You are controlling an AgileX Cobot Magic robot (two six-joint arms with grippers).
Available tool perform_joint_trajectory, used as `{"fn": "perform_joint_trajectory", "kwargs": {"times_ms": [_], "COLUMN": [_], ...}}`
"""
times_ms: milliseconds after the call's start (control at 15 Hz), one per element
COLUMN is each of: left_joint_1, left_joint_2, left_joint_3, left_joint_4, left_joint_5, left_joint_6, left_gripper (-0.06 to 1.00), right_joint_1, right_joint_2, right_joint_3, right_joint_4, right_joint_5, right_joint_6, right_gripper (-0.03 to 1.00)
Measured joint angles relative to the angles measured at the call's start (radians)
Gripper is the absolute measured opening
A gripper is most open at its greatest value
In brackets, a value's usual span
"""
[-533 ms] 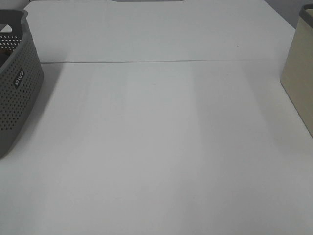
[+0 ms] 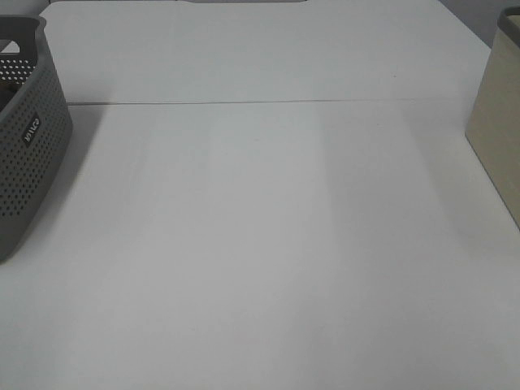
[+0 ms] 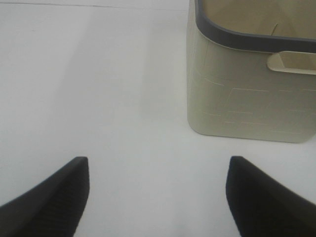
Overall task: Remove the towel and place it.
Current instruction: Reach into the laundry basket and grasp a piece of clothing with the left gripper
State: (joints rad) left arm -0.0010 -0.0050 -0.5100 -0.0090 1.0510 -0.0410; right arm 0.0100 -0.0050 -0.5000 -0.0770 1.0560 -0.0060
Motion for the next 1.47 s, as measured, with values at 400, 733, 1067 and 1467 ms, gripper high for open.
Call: {"fn": "perform_joint_trajectory", "kwargs": {"times_ms": [400,733,1067,1467], "left_joint_1": [0.0,0.0,0.0,0.0], "left_joint_2": [0.0,0.0,0.0,0.0], "left_joint_3": [0.0,0.0,0.0,0.0], "left_joint_4": [0.0,0.0,0.0,0.0], "left_joint_5": [0.0,0.0,0.0,0.0], "left_joint_6": [0.0,0.0,0.0,0.0], "left_gripper": [0.99,0.99,0.99,0.99], "right_joint_1": [0.0,0.0,0.0,0.0], "right_joint_2": [0.0,0.0,0.0,0.0], "right_joint_3": [0.0,0.0,0.0,0.0], "right_joint_4": [0.0,0.0,0.0,0.0], "right_joint_5": [0.0,0.0,0.0,0.0], "right_joint_6": [0.0,0.0,0.0,0.0], "right_gripper": [0.75,0.75,0.75,0.75]}}
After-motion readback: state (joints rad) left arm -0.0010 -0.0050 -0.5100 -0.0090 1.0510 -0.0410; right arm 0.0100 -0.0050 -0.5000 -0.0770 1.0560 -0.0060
